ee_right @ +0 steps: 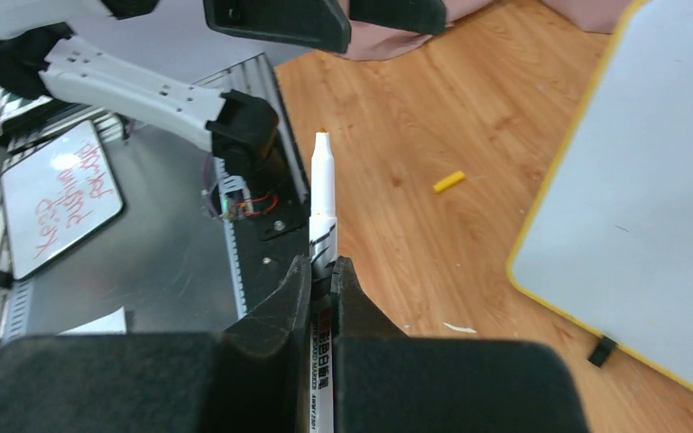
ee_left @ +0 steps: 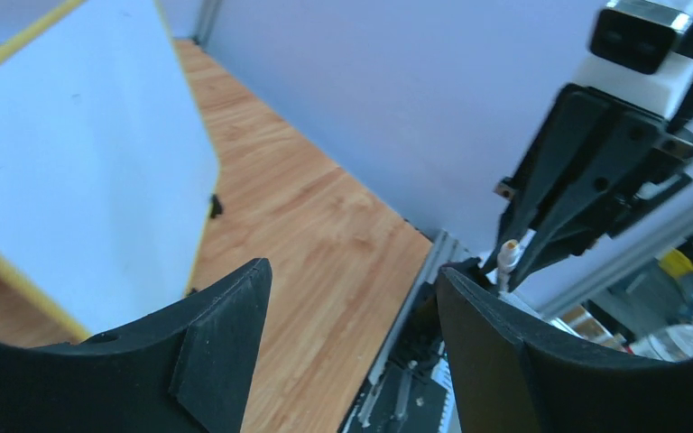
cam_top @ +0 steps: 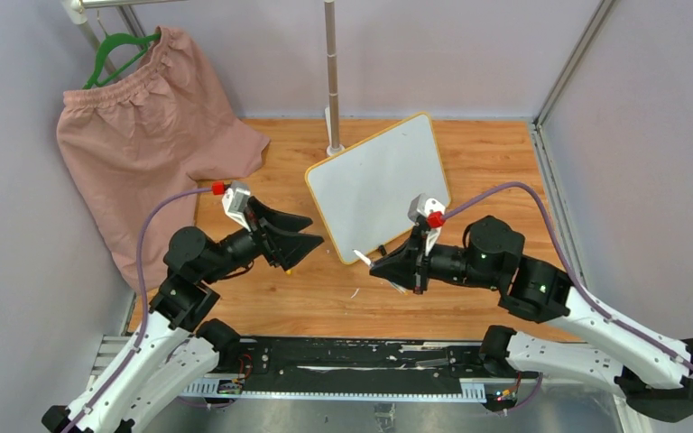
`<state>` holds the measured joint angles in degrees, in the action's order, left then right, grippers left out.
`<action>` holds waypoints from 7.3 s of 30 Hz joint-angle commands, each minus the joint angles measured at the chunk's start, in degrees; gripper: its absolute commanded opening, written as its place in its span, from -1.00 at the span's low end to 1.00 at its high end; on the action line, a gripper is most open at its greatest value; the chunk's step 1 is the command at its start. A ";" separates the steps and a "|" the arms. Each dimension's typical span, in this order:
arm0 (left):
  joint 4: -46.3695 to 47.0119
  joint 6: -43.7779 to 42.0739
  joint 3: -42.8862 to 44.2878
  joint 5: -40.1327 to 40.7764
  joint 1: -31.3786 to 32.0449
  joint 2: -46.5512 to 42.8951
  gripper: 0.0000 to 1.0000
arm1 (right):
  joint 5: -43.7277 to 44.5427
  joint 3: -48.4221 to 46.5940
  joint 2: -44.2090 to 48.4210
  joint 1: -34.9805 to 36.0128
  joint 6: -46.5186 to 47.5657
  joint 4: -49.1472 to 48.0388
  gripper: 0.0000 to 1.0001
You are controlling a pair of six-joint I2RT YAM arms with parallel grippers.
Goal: Write a sentence on the whiteboard
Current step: Adjust the whiteboard marker, then adjust the whiteboard stand at the center of the board.
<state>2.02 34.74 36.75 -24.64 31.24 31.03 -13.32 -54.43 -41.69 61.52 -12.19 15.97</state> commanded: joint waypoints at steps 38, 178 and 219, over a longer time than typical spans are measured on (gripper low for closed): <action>12.30 5.33 3.42 -26.43 4.09 6.74 -0.33 | -15.91 -7.46 -14.42 1.06 -4.46 -13.07 -1.00; -0.73 0.68 -6.36 17.30 4.35 -3.66 1.00 | 40.68 10.53 17.46 1.32 -4.85 -7.94 -1.00; -6.88 8.73 33.72 58.43 41.00 77.35 0.11 | 57.64 5.42 34.53 1.33 3.77 9.81 -1.00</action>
<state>-3.20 43.90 67.42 32.97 72.07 105.08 43.16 -47.07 -8.36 62.15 -10.24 24.95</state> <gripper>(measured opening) 0.589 0.172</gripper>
